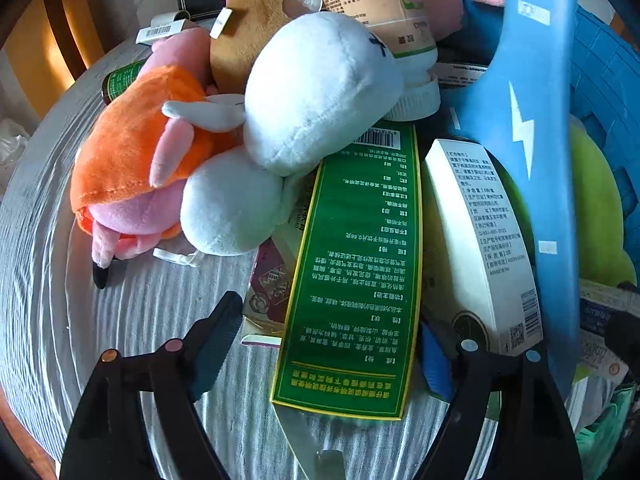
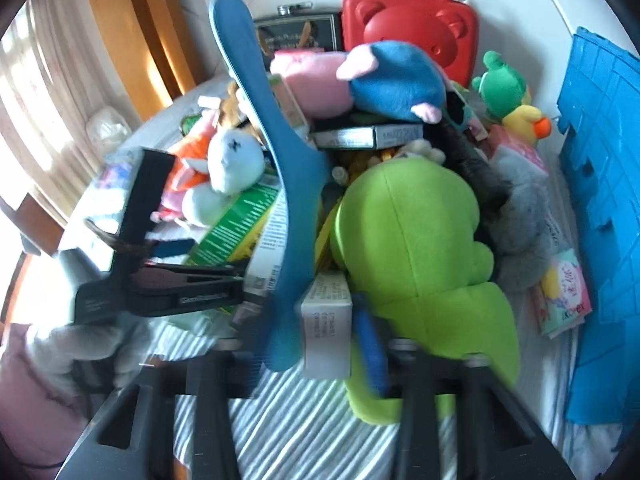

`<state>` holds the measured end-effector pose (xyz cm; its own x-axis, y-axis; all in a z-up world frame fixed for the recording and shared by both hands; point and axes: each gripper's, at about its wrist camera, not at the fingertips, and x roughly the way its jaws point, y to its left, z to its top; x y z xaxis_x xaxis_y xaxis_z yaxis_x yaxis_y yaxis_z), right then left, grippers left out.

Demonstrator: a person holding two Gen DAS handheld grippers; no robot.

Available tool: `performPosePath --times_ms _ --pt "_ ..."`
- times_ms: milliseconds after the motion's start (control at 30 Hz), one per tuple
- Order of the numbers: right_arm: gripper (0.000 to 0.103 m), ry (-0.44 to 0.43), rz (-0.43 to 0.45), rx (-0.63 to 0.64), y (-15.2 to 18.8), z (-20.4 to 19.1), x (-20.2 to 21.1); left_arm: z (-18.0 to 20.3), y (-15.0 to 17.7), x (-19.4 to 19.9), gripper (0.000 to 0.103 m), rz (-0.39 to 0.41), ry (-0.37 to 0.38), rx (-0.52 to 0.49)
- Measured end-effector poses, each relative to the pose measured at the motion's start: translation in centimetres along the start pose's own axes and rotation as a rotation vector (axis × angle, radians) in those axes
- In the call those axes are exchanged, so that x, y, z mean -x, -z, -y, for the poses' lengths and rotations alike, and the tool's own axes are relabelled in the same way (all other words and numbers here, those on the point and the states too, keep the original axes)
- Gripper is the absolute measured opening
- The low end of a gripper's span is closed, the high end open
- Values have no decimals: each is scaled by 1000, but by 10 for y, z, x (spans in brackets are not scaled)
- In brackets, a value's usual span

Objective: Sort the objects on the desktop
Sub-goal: 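Grasp the small white box with the right tool while the left tool grasps the green box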

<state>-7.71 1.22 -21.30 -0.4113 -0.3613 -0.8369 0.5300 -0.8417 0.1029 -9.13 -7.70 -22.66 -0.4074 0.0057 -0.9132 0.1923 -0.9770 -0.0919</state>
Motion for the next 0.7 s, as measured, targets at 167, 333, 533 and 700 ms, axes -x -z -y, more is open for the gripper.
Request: performPosePath --times_ms 167,333,533,700 --pt "23 9 38 9 -4 2 14 13 6 39 55 65 20 -36" --pt "22 18 117 21 -19 2 45 17 36 55 54 100 32 -23" --pt "22 51 231 56 -38 2 93 -34 26 77 52 219 50 -8" --pt "22 64 321 60 -49 8 129 -49 6 111 51 343 32 -19"
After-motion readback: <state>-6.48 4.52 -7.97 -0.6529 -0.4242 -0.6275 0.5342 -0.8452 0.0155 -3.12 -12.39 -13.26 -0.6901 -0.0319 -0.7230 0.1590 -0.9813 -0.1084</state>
